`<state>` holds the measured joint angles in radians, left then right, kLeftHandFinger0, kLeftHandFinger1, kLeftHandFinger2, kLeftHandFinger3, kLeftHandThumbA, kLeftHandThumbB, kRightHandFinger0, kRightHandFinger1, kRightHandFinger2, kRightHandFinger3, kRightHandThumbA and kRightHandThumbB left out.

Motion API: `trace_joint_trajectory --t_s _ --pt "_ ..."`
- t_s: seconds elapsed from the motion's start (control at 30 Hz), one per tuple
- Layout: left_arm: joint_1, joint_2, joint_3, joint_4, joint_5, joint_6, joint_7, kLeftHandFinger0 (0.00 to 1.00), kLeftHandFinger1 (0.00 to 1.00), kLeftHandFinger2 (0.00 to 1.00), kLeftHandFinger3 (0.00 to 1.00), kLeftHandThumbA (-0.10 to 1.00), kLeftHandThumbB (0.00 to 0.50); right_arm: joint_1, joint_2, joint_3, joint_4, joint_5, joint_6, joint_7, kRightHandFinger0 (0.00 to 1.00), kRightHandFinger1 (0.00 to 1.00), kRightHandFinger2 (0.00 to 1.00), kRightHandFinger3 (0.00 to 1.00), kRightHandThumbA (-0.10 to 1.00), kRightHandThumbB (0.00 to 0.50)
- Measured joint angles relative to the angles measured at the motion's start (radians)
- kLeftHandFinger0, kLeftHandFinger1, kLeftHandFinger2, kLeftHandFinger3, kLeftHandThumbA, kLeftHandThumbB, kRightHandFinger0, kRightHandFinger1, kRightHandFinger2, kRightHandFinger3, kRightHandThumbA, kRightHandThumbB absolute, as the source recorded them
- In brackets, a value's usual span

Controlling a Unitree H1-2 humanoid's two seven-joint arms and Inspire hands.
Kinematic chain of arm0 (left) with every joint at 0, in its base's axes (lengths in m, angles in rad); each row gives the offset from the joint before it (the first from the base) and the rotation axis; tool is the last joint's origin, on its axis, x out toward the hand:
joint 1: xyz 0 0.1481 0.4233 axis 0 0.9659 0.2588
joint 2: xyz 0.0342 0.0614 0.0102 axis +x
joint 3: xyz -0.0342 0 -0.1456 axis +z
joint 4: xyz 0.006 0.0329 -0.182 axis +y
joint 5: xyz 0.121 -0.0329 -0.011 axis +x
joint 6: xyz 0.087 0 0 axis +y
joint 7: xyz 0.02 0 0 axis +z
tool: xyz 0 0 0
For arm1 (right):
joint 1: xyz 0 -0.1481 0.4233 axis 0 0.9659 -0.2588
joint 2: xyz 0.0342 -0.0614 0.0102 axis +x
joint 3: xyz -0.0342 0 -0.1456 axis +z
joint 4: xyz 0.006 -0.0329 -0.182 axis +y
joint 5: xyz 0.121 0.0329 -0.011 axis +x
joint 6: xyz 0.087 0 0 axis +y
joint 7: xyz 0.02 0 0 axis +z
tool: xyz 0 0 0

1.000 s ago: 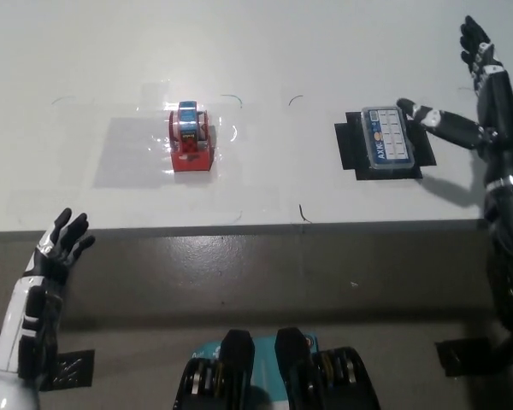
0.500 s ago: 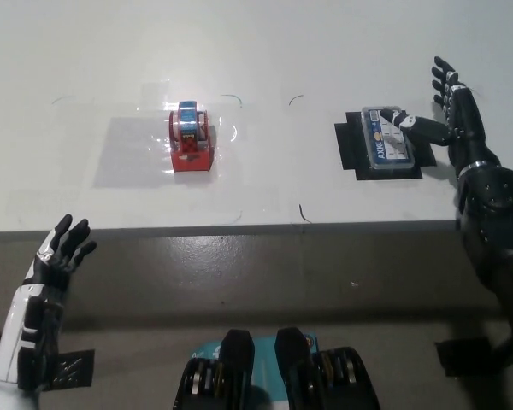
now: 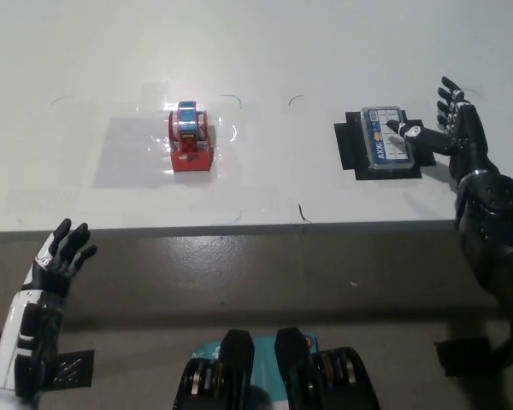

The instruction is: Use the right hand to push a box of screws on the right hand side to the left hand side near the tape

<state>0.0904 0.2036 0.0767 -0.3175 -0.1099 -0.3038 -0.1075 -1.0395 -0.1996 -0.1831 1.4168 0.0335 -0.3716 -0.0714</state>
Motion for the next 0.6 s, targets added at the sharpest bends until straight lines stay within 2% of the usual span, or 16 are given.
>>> trace_joint_trajectory --t_s 0.17,0.23,0.3,0.47,0.53,0.6 --pt "0.001 0.0 -0.003 -0.007 -0.006 0.001 0.0 1.0 1.0 1.0 1.0 1.0 0.072 0.014 0.022 -0.009 0.001 0.01 0.005 0.0 1.0 1.0 1.0 1.0 1.0 0.159" --pt "0.0 0.0 -0.004 -0.01 -0.01 0.002 0.0 1.0 1.0 1.0 1.0 1.0 0.071 0.016 0.03 -0.008 0.001 0.012 0.004 -0.003 1.0 1.0 1.0 1.0 1.0 0.149" --pt "0.001 0.0 -0.004 -0.014 -0.011 0.002 0.0 1.0 1.0 1.0 1.0 1.0 0.06 0.016 0.032 -0.008 0.001 0.014 0.004 -0.003 1.0 1.0 1.0 1.0 1.0 0.157" --pt "0.007 0.0 -0.005 -0.029 -0.015 0.004 0.0 1.0 1.0 1.0 1.0 1.0 0.083 0.016 0.055 -0.009 0.001 0.028 0.004 -0.003 1.0 1.0 1.0 1.0 1.0 0.182" --pt "0.007 0.0 -0.005 -0.029 -0.017 0.004 0.0 1.0 1.0 1.0 1.0 1.0 0.077 0.016 0.066 -0.008 0.001 0.032 0.004 -0.005 1.0 1.0 1.0 1.0 1.0 0.202" --pt "0.008 0.0 -0.005 -0.029 -0.018 0.004 0.0 1.0 1.0 1.0 1.0 1.0 0.077 0.016 0.075 -0.009 0.001 0.037 0.004 -0.007 1.0 1.0 1.0 1.0 0.98 0.194"
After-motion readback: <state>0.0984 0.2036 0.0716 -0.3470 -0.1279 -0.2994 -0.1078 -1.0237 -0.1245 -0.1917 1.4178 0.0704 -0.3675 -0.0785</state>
